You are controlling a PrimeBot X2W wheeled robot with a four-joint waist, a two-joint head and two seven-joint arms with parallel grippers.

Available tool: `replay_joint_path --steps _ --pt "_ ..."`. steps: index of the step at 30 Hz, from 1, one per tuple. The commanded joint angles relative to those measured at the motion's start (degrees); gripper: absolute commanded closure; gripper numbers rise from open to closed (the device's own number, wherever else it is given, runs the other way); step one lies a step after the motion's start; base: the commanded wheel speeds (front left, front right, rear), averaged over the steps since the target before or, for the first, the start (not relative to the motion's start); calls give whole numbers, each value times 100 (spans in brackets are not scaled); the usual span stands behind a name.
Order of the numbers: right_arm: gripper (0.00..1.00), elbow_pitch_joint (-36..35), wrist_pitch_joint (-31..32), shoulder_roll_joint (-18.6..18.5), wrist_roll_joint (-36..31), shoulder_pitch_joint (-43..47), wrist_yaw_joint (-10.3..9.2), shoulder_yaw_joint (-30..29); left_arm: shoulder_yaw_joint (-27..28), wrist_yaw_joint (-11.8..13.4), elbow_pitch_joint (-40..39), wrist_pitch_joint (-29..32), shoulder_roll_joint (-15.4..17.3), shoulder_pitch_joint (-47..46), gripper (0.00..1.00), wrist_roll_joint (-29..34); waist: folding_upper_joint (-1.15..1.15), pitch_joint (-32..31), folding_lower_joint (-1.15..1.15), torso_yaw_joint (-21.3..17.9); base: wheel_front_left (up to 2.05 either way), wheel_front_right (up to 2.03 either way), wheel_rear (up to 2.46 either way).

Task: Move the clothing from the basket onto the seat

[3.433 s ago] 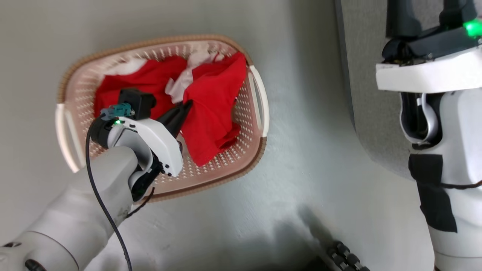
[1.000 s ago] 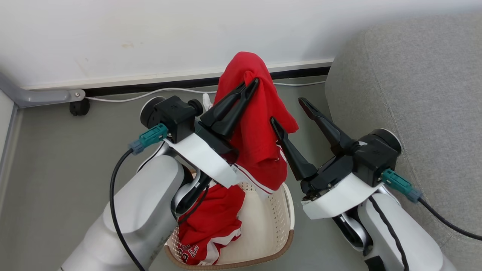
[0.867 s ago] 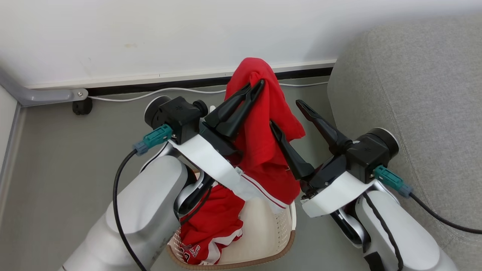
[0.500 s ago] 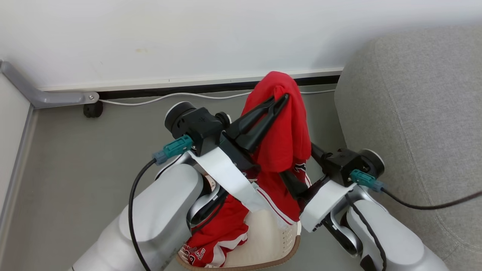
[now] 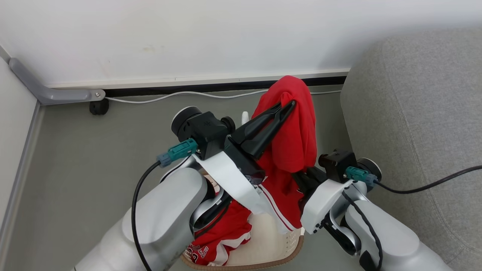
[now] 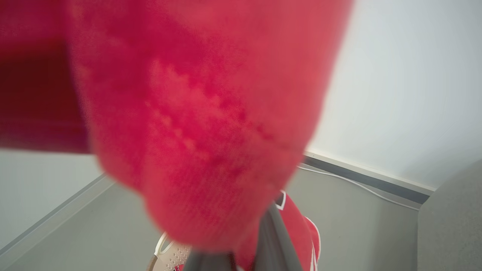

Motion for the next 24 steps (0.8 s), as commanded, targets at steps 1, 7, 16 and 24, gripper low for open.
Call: replay_joint_path --steps 1,7,16,24 --pt "100 -61 -34 69 37 -104 19 15 248 -6 -107 -51 82 -184 100 1 0 30 0 -5 0 0 0" --pt "100 -128 -34 72 40 -131 19 -167 352 -6 -39 -51 93 -188 100 40 0 125 0 -52 0 0 0" --pt "100 -388 -34 54 -3 13 19 -532 637 -6 364 -51 200 -6 0 -1 0 189 0 -227 0 0 0" --pt "100 -624 -34 -1 -64 226 19 -1096 678 -6 589 -51 299 312 0 110 0 133 0 -531 0 0 0"
